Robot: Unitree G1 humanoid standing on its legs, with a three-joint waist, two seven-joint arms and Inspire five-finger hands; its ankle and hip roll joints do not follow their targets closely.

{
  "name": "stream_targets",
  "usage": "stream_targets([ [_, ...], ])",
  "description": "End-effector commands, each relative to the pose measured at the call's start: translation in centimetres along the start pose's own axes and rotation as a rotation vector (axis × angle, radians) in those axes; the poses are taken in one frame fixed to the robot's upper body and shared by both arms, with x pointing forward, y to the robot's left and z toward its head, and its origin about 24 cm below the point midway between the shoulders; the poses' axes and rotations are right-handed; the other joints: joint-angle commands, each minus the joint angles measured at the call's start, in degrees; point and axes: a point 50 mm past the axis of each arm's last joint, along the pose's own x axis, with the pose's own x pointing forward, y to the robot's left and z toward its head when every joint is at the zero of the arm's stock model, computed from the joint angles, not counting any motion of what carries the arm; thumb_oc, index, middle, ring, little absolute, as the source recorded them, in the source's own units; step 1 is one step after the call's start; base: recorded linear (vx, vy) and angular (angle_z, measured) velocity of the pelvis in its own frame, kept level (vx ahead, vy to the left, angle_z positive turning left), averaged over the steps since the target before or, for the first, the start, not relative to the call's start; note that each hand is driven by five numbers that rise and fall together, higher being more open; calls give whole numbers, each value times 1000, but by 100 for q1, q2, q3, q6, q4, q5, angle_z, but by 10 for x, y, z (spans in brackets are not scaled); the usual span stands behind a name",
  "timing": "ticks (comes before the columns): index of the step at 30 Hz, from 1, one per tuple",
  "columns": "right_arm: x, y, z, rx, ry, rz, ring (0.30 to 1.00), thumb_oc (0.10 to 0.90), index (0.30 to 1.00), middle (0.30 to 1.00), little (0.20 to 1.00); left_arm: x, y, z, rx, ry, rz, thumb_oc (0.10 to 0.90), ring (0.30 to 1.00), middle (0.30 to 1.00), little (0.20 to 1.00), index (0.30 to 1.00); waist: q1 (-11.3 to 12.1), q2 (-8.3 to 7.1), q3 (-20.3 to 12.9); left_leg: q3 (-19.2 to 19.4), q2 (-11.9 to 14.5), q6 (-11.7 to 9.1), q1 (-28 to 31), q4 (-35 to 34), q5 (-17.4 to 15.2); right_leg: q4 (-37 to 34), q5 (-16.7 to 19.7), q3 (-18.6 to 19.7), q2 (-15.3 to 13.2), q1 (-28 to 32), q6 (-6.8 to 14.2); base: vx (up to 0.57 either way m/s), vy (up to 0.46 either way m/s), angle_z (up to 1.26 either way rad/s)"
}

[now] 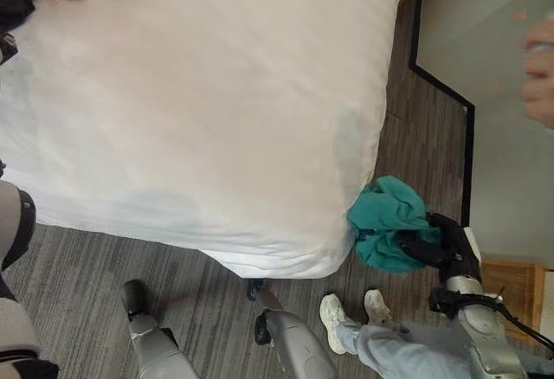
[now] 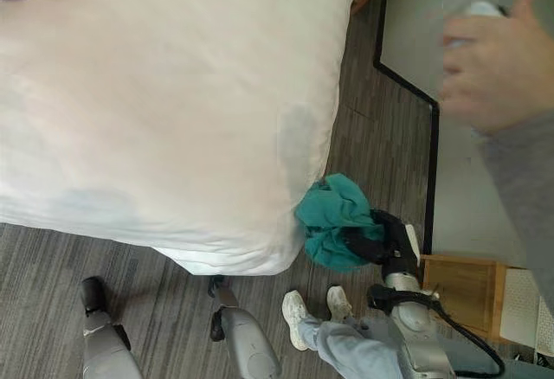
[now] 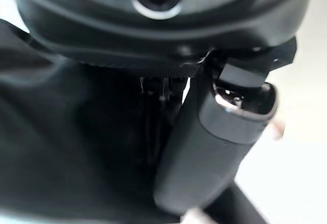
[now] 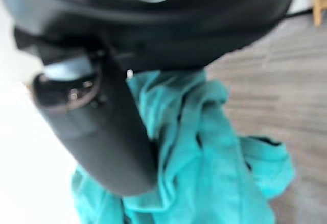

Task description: Pick up bed clothes into laundry basket.

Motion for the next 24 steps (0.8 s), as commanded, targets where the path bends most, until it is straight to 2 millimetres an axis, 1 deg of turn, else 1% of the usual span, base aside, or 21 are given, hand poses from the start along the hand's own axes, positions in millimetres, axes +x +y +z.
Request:
stream_targets([
  [1,15,-34,43,-11,-182,-139,300,400,300,300,300,-9,-26,33,-438,-178,-126,400,300,300,300,300,-73,264,175,369,-615,542,561,-302,-230,274,-715,160,201,658,269,28,12,4],
  [2,16,-37,45,-9,-185,-157,300,400,300,300,300,-18,-41,39,-529,-221,-169,400,300,300,300,300,-21,346,174,343,-635,543,645,-326,-224,325,-771,138,189,715,251,40,10,14],
  [3,19,-47,54,-3,-211,-206,300,400,300,300,300,-46,-68,55,-738,-339,-278,400,300,300,300,300,128,511,194,288,-668,545,830,-412,-184,428,-901,65,134,850,199,44,20,17],
  [4,21,-52,59,-8,-222,-222,300,400,300,300,300,-63,-83,51,-831,-352,-340,400,300,300,300,300,195,593,202,264,-699,554,949,-458,-172,481,-953,59,124,919,170,22,19,20],
  [5,21,-53,59,-12,-222,-220,300,400,300,300,300,-64,-83,50,-833,-348,-338,400,300,300,300,300,181,602,191,269,-705,557,948,-474,-140,479,-934,63,119,910,167,6,41,6],
  [6,24,-58,68,-3,-244,-242,300,400,300,300,300,-83,-99,44,-980,-335,-419,400,300,300,300,300,248,678,200,274,-728,559,1077,-531,-128,516,-1002,66,111,985,141,21,73,2],
  [7,25,-73,76,-20,-258,-268,300,400,300,300,300,-120,-120,20,-1087,-287,-552,400,300,300,300,300,378,822,166,286,-765,568,1276,-612,-112,591,-1110,87,100,1092,89,35,73,-7],
  [8,24,-73,76,-26,-256,-264,300,400,300,300,300,-122,-120,18,-1088,-281,-550,400,300,300,300,300,368,837,151,298,-763,566,1302,-626,-111,595,-1116,97,102,1104,89,50,43,-18],
  [9,22,-80,78,-47,-257,-267,300,400,300,300,300,-140,-126,7,-1121,-260,-601,400,300,300,300,300,411,895,104,339,-777,571,1436,-689,-110,593,-1159,120,105,1185,67,56,-1,-29],
  [10,15,-86,75,-66,-249,-282,300,400,300,300,300,-157,-126,-7,-1154,-236,-616,400,300,300,300,300,453,960,39,351,-791,581,1558,-734,-111,591,-1193,137,107,1266,39,76,-12,-31],
  [11,9,-88,71,-73,-243,-289,300,400,300,300,300,-176,-132,-20,-1213,-185,-634,400,300,300,300,300,481,1018,-20,368,-802,586,1675,-778,-109,566,-1225,148,120,1370,24,83,-21,-20],
  [12,6,-88,67,-81,-232,-288,300,400,300,300,300,-187,-137,-26,-1217,-155,-659,400,300,300,300,300,496,1061,-77,378,-812,594,1768,-813,-107,551,-1246,165,128,1446,2,68,-34,-6],
  [13,3,-89,64,-81,-227,-295,300,400,300,300,300,-198,-140,-36,-1239,-121,-667,400,300,300,300,300,536,1110,-120,383,-822,603,1825,-835,-100,538,-1281,173,141,1516,-20,48,-23,-1],
  [14,2,-88,63,-85,-225,-293,300,400,300,300,300,-199,-139,-37,-1239,-116,-667,400,300,300,300,300,531,1115,-126,390,-822,601,1855,-853,-97,530,-1281,177,144,1539,-21,58,-78,2],
  [15,-6,-80,51,-77,-205,-292,300,400,300,300,300,-239,-153,-65,-1278,39,-667,400,300,300,300,300,654,1298,-257,294,-856,624,1983,-982,-28,476,-1362,124,171,1720,-88,42,-68,4],
  [16,-7,-80,50,-79,-202,-291,300,400,300,300,300,-240,-153,-66,-1277,42,-667,400,300,300,300,300,643,1302,-270,288,-856,623,1992,-994,-23,473,-1363,118,172,1729,-89,59,-85,5],
  [18,-14,-69,42,-96,-182,-268,300,400,300,300,300,-260,-153,-77,-1241,91,-695,400,300,300,300,300,685,1412,-361,220,-881,633,2101,-1128,65,448,-1417,60,199,1852,-132,33,-53,12],
  [20,-18,-57,36,-106,-163,-233,300,400,300,300,300,-275,-157,-85,-1286,170,-675,400,300,300,300,300,731,1510,-444,152,-906,630,2174,-1224,153,448,-1467,-13,202,1971,-164,24,-66,20],
  [21,-18,-50,35,-107,-162,-205,300,400,300,300,300,-283,-160,-88,-1320,207,-678,400,300,300,300,300,752,1553,-476,131,-905,631,2196,-1240,170,447,-1490,-39,204,2021,-176,17,-49,25],
  [23,-20,-36,31,-132,-149,-144,300,400,300,300,300,-295,-161,-89,-1284,216,-711,400,300,300,300,300,809,1659,-565,89,-929,639,2270,-1256,200,438,-1523,-107,197,2155,-197,20,-58,25],
  [24,-21,-31,31,-131,-148,-126,300,400,300,300,300,-297,-161,-89,-1273,216,-714,400,300,300,300,300,820,1687,-594,74,-943,642,2302,-1263,202,436,-1522,-119,190,2188,-197,24,-50,17],
])
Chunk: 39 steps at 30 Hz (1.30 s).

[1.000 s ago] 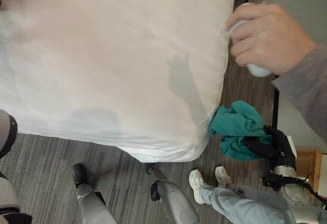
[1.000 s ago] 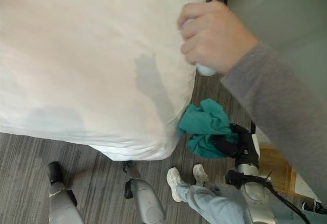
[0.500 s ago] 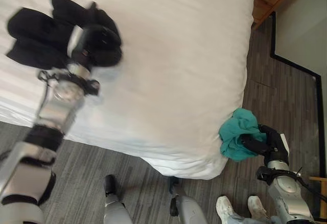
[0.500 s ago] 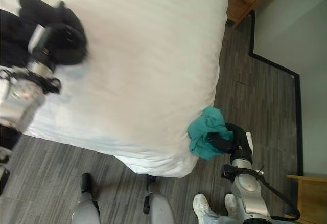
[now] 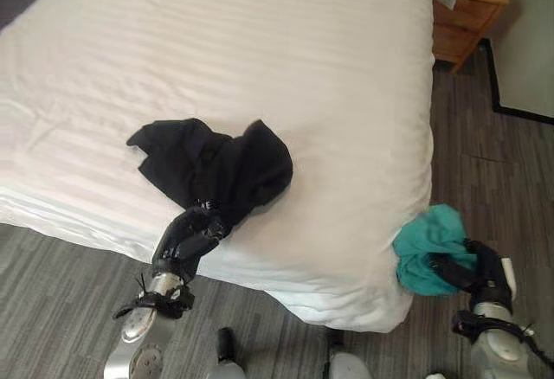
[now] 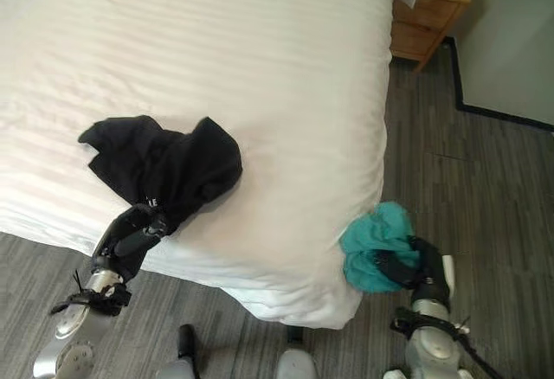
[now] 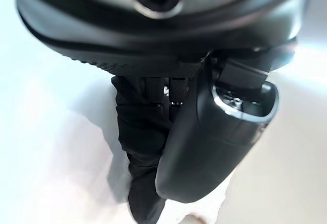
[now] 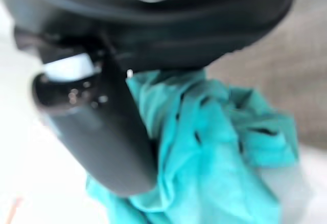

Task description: Pick up bed clothes into laundry basket.

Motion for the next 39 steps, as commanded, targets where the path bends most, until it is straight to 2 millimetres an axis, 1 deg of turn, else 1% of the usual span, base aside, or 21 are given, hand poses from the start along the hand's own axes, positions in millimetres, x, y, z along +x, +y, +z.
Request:
stream_targets([
  [1,8,4,60,-27,-288,53,300,400,300,300,300,10,-16,44,120,-188,-143,400,300,300,300,300,12,-294,-388,10,-600,496,14,-1,-20,459,-989,66,470,363,-500,17,-16,15],
  [2,8,5,60,-27,-288,54,300,400,300,300,300,10,-16,44,120,-188,-143,400,300,300,300,300,10,-295,-381,9,-601,496,21,-1,-21,456,-989,65,470,372,-500,13,-30,3],
  [4,10,13,63,-33,-297,99,300,400,300,300,300,16,-20,55,287,-214,-175,400,300,300,300,300,10,-239,-467,3,-610,495,76,-16,-36,432,-993,47,471,448,-498,7,-9,2],
  [5,10,15,65,-35,-303,111,300,400,300,300,300,19,-24,62,326,-243,-189,400,300,300,300,300,2,-227,-500,8,-605,493,97,-22,-43,422,-995,37,469,474,-494,0,0,0],
  [6,10,15,65,-34,-303,111,300,400,300,300,300,19,-24,62,327,-243,-190,400,300,300,300,300,2,-229,-493,6,-605,492,101,-21,-44,419,-994,36,469,481,-494,33,-2,1],
  [7,12,-37,62,17,-252,50,300,400,300,300,300,21,-18,73,355,-273,-176,400,300,300,300,300,-50,-245,-537,14,-589,472,142,-40,-49,396,-997,24,476,512,-476,43,2,4],
  [8,21,-62,73,3,-290,-10,300,400,300,300,300,21,-23,85,393,-310,-211,400,300,300,300,300,-101,-260,-577,48,-572,451,185,-56,-68,379,-989,37,484,533,-457,53,-1,10],
  [9,28,-69,85,20,-321,-19,300,400,300,300,300,24,-30,90,421,-319,-247,400,300,300,300,300,-132,-287,-614,73,-565,431,194,-61,-75,359,-965,57,485,539,-448,43,-4,5],
  [10,29,-72,90,23,-334,-21,300,400,300,300,300,25,-34,93,435,-331,-267,400,300,300,300,300,-132,-305,-637,72,-567,431,204,-61,-89,351,-961,66,484,555,-445,51,-10,-2],
  [12,34,-73,94,25,-340,-27,300,400,300,300,300,29,-48,99,468,-365,-330,400,300,300,300,300,-125,-306,-723,92,-581,438,268,-61,-147,334,-959,71,470,617,-422,66,0,-6],
  [13,35,-71,95,27,-340,-26,300,400,300,300,300,32,-51,101,482,-372,-336,400,300,300,300,300,-117,-302,-730,110,-586,442,287,-61,-167,329,-958,67,459,634,-413,63,30,-2],
  [14,38,-68,94,22,-326,-30,300,400,300,300,300,37,-61,109,538,-411,-359,400,300,300,300,300,-141,-289,-769,125,-603,456,321,-61,-204,337,-956,74,444,650,-399,38,29,-4],
  [15,38,-68,94,22,-327,-31,300,400,300,300,300,37,-61,109,539,-412,-360,400,300,300,300,300,-134,-291,-760,126,-604,457,324,-61,-205,338,-957,76,442,652,-398,41,47,-10],
  [16,38,-68,94,14,-323,-40,300,400,300,300,300,43,-69,116,568,-443,-375,400,300,300,300,300,-181,-284,-771,158,-617,469,340,-61,-241,351,-948,105,432,650,-381,22,35,-14],
  [21,39,-67,100,7,-335,-47,300,400,300,300,300,56,-81,134,684,-490,-392,400,300,300,300,300,-259,-278,-763,280,-625,493,398,-61,-301,364,-917,188,406,620,-337,13,36,-6],
  [23,39,-64,102,5,-346,-38,300,400,300,300,300,60,-84,138,731,-495,-394,400,300,300,300,300,-297,-274,-741,317,-633,499,404,-61,-319,363,-907,228,396,606,-323,0,33,-10],
  [25,38,-64,103,2,-348,-35,300,400,300,300,300,65,-84,137,751,-480,-395,400,300,300,300,300,-323,-286,-717,344,-646,513,413,-61,-332,362,-888,265,381,586,-305,0,47,-9],
  [27,37,-63,104,4,-351,-35,300,400,300,300,300,67,-85,137,761,-471,-397,489,434,434,434,434,-342,-293,-703,353,-652,518,416,-61,-338,358,-879,285,373,579,-299,-3,40,-10],
  [28,37,-65,106,6,-356,-43,300,400,300,300,300,72,-86,135,786,-448,-404,800,900,900,900,900,-385,-305,-681,380,-663,530,411,-61,-350,357,-862,310,358,562,-282,-4,25,-12],
  [33,36,-67,106,12,-362,-57,300,400,300,300,300,78,-84,134,867,-414,-405,800,900,900,900,900,-414,-335,-628,407,-691,557,382,-61,-374,372,-828,348,318,501,-237,-9,39,-5],
  [39,34,-67,106,17,-368,-74,300,400,300,300,300,84,-83,142,940,-429,-368,800,900,900,900,900,-424,-379,-571,413,-736,584,335,-61,-397,363,-797,377,278,442,-202,2,31,-5],
])
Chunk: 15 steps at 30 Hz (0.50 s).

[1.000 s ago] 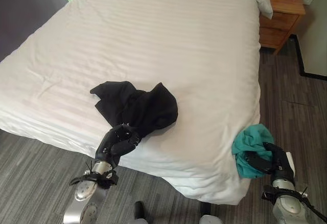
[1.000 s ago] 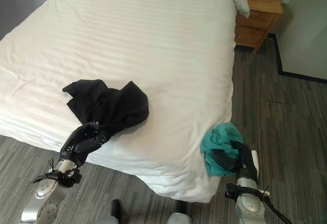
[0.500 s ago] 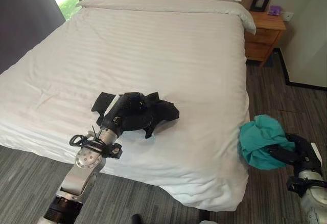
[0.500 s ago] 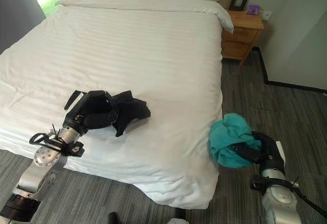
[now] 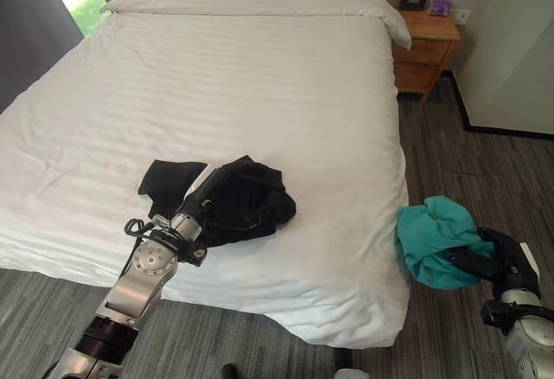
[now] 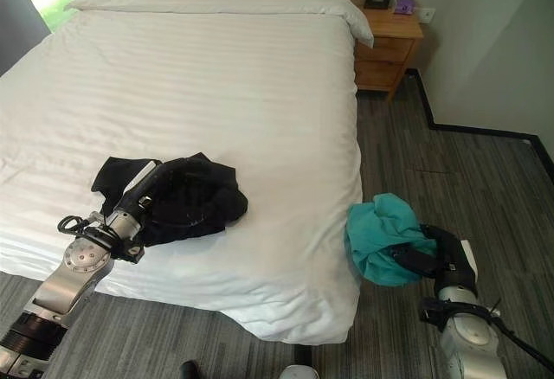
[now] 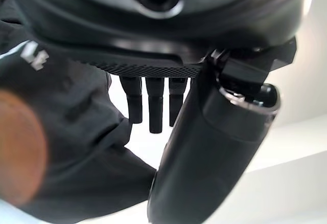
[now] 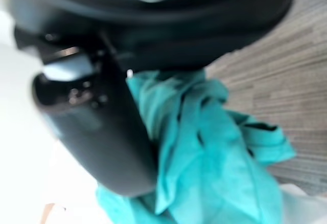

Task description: Pick up bed clothes into laundry basket.

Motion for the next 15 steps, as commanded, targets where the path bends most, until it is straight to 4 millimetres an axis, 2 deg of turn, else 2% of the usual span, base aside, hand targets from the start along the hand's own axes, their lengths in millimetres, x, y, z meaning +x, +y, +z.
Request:
stream_targets([
  [1,9,-16,76,32,-348,-96,300,400,300,300,300,30,38,65,187,-234,86,800,900,900,900,900,-76,-343,-88,76,-689,550,-27,3,-328,357,-839,2,300,359,-175,0,0,0],
  [6,11,-14,78,43,-358,-96,300,400,300,300,300,39,51,80,295,-250,115,800,900,900,900,900,-75,-377,-64,83,-710,569,-57,3,-338,346,-811,29,283,331,-144,0,0,0],
  [9,10,-16,78,39,-360,-105,300,400,300,300,300,40,67,98,398,-275,159,800,900,900,900,900,-70,-389,-51,95,-730,581,-57,3,-352,334,-791,37,263,314,-110,4,12,-1],
  [11,10,-16,78,41,-360,-105,300,400,300,300,300,40,67,98,399,-275,159,800,900,900,900,900,-68,-395,-45,95,-731,582,-57,3,-352,334,-791,38,262,314,-110,0,0,0],
  [12,10,-17,77,40,-360,-109,300,400,300,300,300,41,77,110,450,-299,195,800,900,900,900,900,-68,-404,-40,89,-753,591,-73,3,-359,329,-782,30,255,309,-97,0,0,0],
  [15,11,-16,78,41,-362,-108,300,400,300,300,300,43,84,121,501,-315,227,800,900,900,900,900,-73,-417,-19,94,-754,590,-90,3,-359,329,-770,30,251,287,-85,0,0,0],
])
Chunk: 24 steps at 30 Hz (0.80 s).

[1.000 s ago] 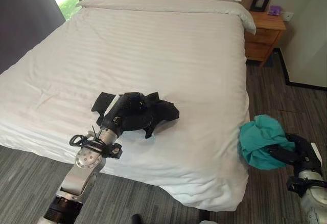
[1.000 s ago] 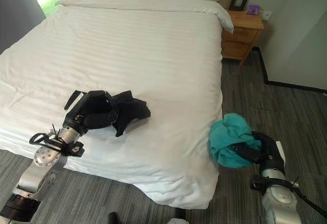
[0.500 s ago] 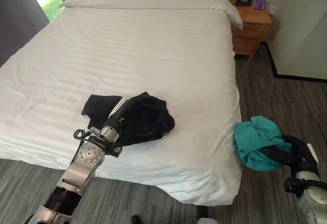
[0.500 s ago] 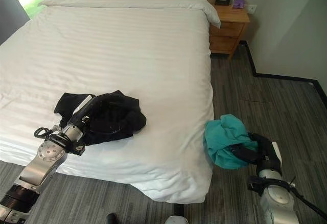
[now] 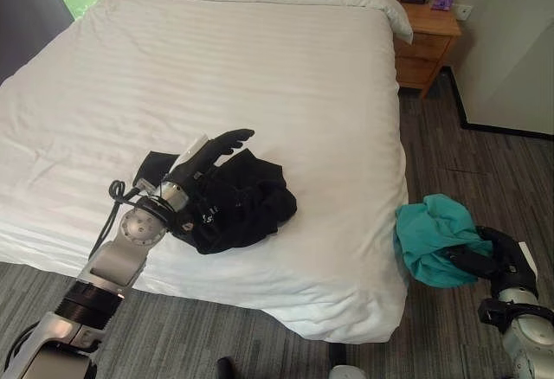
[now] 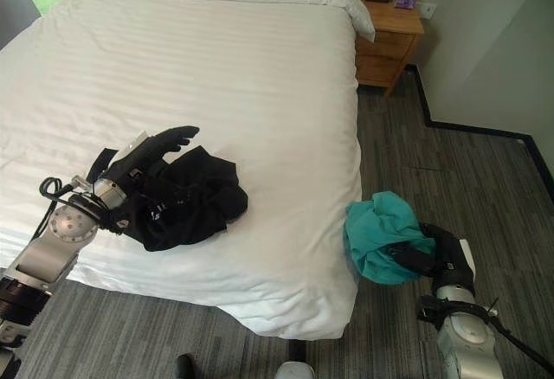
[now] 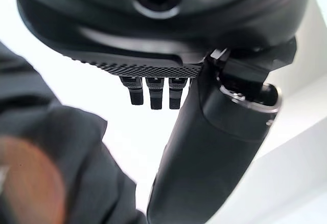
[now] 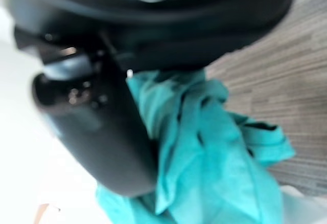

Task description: Pick up bed clothes into laundry basket.

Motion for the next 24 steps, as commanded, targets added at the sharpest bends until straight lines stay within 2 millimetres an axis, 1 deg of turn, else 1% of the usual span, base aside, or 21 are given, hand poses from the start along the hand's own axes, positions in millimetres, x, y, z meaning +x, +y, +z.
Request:
stream_targets([
  [1,12,-16,79,36,-364,-90,300,400,300,300,300,26,67,58,170,-214,246,800,900,900,900,900,-91,-231,-74,73,-656,590,-29,3,-344,340,-793,-4,342,349,-98,0,0,0],
  [6,13,-9,79,50,-367,-67,300,400,300,300,300,31,72,50,211,-156,255,800,900,900,900,900,-100,-310,21,77,-651,600,-101,3,-318,364,-763,15,351,259,-89,-15,6,-1],
  [7,13,-8,79,55,-366,-63,300,400,300,300,300,31,67,41,239,-108,217,800,900,900,900,900,-99,-353,73,87,-654,609,-129,8,-315,370,-746,33,356,229,-85,0,0,0],
  [9,12,-8,77,61,-363,-67,300,400,300,300,300,30,67,37,249,-93,213,800,900,900,900,900,-93,-369,86,93,-656,613,-142,10,-315,375,-745,43,353,214,-83,0,0,0],
  [10,11,-9,76,63,-360,-74,300,400,300,300,300,30,58,26,279,-40,170,800,900,900,900,900,-101,-406,126,106,-653,618,-167,16,-317,372,-735,56,353,195,-77,0,0,0],
  [11,11,-9,76,63,-360,-75,300,400,300,300,300,30,58,26,280,-40,169,800,900,900,900,900,-97,-407,122,107,-654,619,-168,16,-317,372,-735,57,352,193,-77,0,0,0],
  [13,11,-7,75,66,-359,-73,300,400,300,300,300,31,48,13,303,10,145,800,900,900,900,900,-100,-457,168,112,-653,626,-199,27,-319,378,-731,59,362,158,-75,0,0,0],
  [16,11,-3,76,78,-368,-62,300,400,300,300,300,35,23,-6,324,83,84,800,900,900,900,900,-118,-546,253,120,-629,635,-267,44,-310,400,-714,81,373,78,-77,-23,-8,-1],
  [17,11,1,76,85,-374,-52,300,400,300,300,300,35,2,-23,324,140,25,800,900,900,900,900,-134,-608,313,116,-610,641,-315,49,-297,412,-702,94,383,29,-79,0,0,0],
  [18,10,0,76,84,-373,-53,300,400,300,300,300,35,1,-23,324,140,24,800,900,900,900,900,-131,-603,305,116,-610,642,-318,49,-296,414,-703,95,382,25,-78,0,0,0],
  [19,10,1,75,88,-375,-49,300,400,300,300,300,36,-6,-27,338,153,5,800,900,900,900,900,-138,-630,325,118,-609,647,-333,47,-298,415,-697,105,391,6,-80,-16,-11,-3],
  [20,9,4,75,97,-377,-40,300,400,300,300,300,35,-24,-41,342,202,-37,800,900,900,900,900,-153,-702,356,132,-588,646,-365,46,-290,413,-684,112,404,-29,-81,0,0,0],
  [21,9,4,75,97,-376,-41,300,400,300,300,300,36,-25,-41,343,201,-37,800,900,900,900,900,-149,-698,350,132,-588,646,-367,46,-289,413,-684,112,403,-33,-81,0,0,0],
  [22,9,8,75,106,-382,-26,300,400,300,300,300,37,-41,-50,358,240,-77,800,900,900,900,900,-173,-772,394,124,-577,648,-412,39,-272,413,-674,118,424,-80,-89,0,0,0],
  [24,9,10,77,118,-393,-22,300,400,300,300,300,41,-58,-53,402,252,-132,800,900,900,900,900,-202,-828,429,115,-564,643,-461,35,-254,420,-660,120,450,-135,-95,-38,-33,4],
])
